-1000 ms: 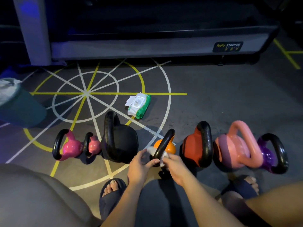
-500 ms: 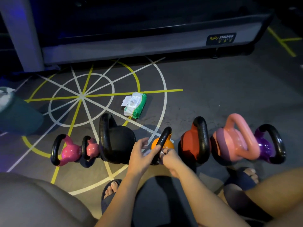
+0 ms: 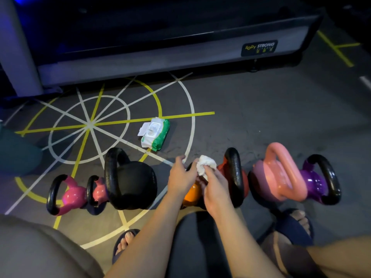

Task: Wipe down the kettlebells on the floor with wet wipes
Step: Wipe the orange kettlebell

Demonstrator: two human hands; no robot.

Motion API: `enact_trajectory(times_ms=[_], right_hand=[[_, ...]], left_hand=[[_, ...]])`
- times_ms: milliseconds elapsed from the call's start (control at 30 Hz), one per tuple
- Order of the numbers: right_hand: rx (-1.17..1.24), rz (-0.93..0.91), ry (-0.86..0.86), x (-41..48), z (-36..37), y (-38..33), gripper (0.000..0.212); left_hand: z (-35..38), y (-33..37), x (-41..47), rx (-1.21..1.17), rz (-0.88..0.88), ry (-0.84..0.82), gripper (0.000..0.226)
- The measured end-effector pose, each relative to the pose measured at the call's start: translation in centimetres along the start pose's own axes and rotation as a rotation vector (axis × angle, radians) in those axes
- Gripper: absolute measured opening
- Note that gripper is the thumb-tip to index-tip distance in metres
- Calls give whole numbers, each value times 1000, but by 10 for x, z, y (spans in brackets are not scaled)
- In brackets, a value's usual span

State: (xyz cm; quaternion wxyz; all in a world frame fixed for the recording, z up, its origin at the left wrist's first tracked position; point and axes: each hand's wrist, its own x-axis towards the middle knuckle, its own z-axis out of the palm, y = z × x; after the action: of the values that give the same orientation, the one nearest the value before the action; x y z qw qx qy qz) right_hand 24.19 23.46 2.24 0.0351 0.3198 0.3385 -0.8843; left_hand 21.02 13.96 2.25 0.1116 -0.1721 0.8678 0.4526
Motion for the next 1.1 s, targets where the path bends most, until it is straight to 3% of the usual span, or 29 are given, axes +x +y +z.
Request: enact_trajectory(times_ms=[133, 267, 400, 500, 667, 767, 1100], right_hand=[[-405, -213, 158, 7, -15, 8, 19], [-744, -293, 203, 5, -24, 19, 17], [-590, -132, 330, -1, -29, 33, 17], [-569, -201, 406, -2, -30, 34, 19], [-895, -218, 158, -1, -23, 42, 27], [-1147, -101, -54, -5, -18, 58, 38], [-1311, -105, -268, 9, -26, 39, 46]], left_hand=[[10, -20, 0, 298, 8, -103, 37], [1, -30, -2, 284, 57, -99, 21], [-21, -51, -7, 337, 85, -112, 31], [-43, -72, -10, 309, 52, -138, 32], [-61, -100, -22, 243, 60, -120, 27], [-58, -102, -28, 263, 98, -105, 28], [-62, -114, -19, 228, 119, -96, 29]])
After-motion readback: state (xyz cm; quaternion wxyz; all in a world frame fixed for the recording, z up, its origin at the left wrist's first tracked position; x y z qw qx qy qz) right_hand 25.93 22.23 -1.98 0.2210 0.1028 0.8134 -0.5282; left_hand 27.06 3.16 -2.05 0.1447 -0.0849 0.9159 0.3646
